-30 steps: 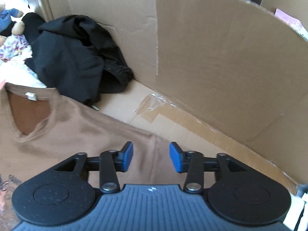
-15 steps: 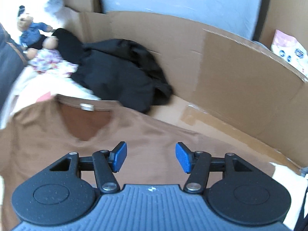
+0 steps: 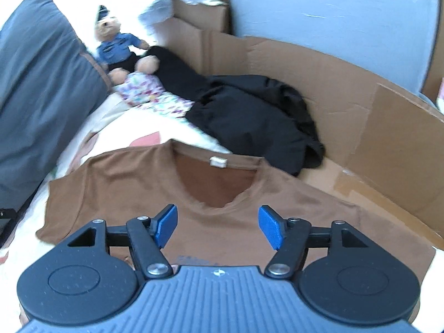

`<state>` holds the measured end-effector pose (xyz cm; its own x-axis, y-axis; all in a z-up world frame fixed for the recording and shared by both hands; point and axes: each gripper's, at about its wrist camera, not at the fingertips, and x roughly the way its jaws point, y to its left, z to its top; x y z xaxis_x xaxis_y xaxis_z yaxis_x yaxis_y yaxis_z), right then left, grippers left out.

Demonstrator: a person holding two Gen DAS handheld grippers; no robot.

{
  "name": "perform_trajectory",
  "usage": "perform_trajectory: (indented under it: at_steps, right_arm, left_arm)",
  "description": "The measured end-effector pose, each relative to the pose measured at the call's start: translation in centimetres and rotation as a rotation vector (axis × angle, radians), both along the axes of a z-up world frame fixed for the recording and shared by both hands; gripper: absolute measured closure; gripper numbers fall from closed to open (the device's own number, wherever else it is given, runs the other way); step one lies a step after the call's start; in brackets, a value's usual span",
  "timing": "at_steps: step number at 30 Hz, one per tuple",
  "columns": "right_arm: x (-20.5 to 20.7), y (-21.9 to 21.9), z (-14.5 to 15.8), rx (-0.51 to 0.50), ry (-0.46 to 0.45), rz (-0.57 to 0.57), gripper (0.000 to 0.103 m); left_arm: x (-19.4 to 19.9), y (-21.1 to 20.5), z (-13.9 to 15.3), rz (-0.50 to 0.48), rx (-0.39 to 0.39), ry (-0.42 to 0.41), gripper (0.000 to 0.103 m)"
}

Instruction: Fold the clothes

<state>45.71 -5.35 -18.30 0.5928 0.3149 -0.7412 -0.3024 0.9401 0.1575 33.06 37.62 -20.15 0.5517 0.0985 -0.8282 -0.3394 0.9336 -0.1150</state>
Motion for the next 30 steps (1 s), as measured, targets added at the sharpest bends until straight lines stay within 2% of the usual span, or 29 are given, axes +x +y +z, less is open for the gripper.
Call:
perform_trajectory:
  at_steps: [3, 7, 11, 13, 17, 18, 23, 30]
  right_arm:
    - [-0.7, 1.1, -0.7, 0.030, 0.023, 0.046, 0.034]
    - [-2.0, 2.8, -2.3, 0.059, -0.002, 0.112, 0.034]
    - [-3.4, 4.7, -3.8, 0.035, -0.047, 0.151, 0.034]
    - [-3.8, 5.4, -4.5, 0.040, -0.043, 0.171, 0.034]
    - [-4.4, 7.3, -6.4, 0.067, -0.029, 0.218, 0.034]
    - [-4.5, 7.7, -6.7, 0.076, -0.028, 0.225, 0.034]
    - [-4.5, 9.6, -8.0, 0.108, -0.007, 0.261, 0.034]
    - [-4.6, 12.4, -9.4, 0.114, 0.018, 0.338, 0.034]
  left_arm:
    - [-1.6, -0.1, -0.6, 0.020, -0.022, -0.007, 0.036]
    - [-3.2, -0.1, -1.8, 0.049, -0.032, -0.001, 0.037]
    - [-4.4, 0.1, -2.8, 0.096, -0.043, -0.029, 0.052]
    - [-4.6, 0.3, -3.2, 0.109, -0.046, -0.042, 0.052]
    - [-5.3, 2.4, -4.9, 0.253, -0.210, -0.104, 0.066]
    - [-5.3, 2.7, -5.3, 0.279, -0.231, -0.108, 0.069]
    - [-4.8, 3.5, -7.3, 0.342, -0.276, -0.102, 0.082]
    - [-3.5, 3.9, -10.1, 0.451, -0.351, -0.100, 0.083]
